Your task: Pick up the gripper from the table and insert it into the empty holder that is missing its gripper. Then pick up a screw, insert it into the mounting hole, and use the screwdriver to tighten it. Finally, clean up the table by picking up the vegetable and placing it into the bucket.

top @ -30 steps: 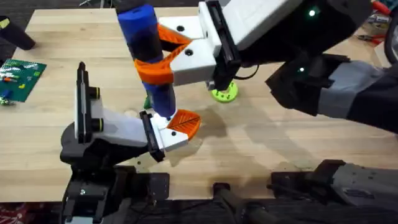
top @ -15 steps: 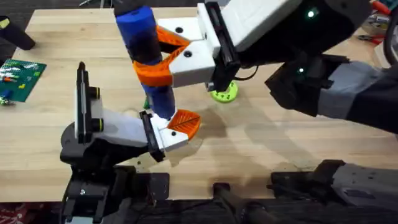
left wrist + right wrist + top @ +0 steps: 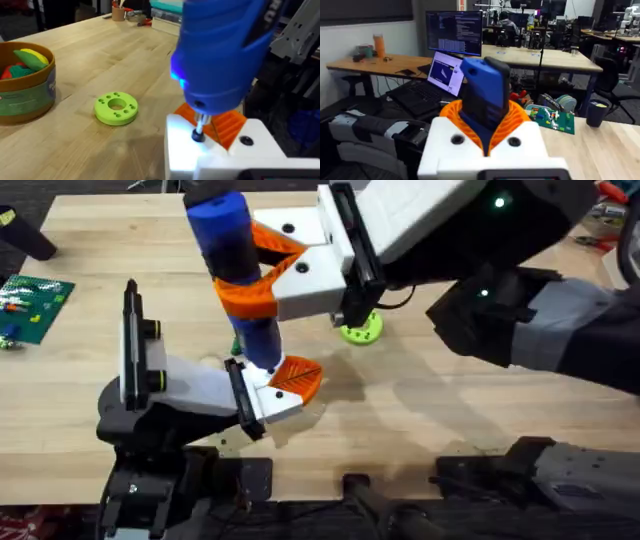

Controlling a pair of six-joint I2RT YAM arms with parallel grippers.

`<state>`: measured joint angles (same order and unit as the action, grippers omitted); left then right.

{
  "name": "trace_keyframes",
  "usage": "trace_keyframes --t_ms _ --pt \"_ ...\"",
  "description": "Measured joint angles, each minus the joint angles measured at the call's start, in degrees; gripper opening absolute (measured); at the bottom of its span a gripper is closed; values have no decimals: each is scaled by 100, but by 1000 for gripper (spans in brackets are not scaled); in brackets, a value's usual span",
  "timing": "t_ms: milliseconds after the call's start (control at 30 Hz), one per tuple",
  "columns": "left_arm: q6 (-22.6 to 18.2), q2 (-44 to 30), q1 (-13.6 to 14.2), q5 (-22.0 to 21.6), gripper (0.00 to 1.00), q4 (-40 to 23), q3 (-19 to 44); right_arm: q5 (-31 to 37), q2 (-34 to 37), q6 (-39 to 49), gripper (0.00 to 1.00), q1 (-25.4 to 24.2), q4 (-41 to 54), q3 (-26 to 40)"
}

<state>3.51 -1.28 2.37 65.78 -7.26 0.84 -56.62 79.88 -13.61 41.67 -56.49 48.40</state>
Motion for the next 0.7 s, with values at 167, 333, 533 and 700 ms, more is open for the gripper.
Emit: trace_keyframes --t_ms 167,333,533,700 --pt "1 0 0 0 14 -1 0 0 -1 51 36 0 119 0" --pt "0 0 0 0 14 1 0 4 1 83 36 0 162 0" --pt "0 0 0 0 14 1 0 7 1 85 36 0 164 0" --pt "0 0 0 0 14 1 0 6 1 87 36 0 167 0"
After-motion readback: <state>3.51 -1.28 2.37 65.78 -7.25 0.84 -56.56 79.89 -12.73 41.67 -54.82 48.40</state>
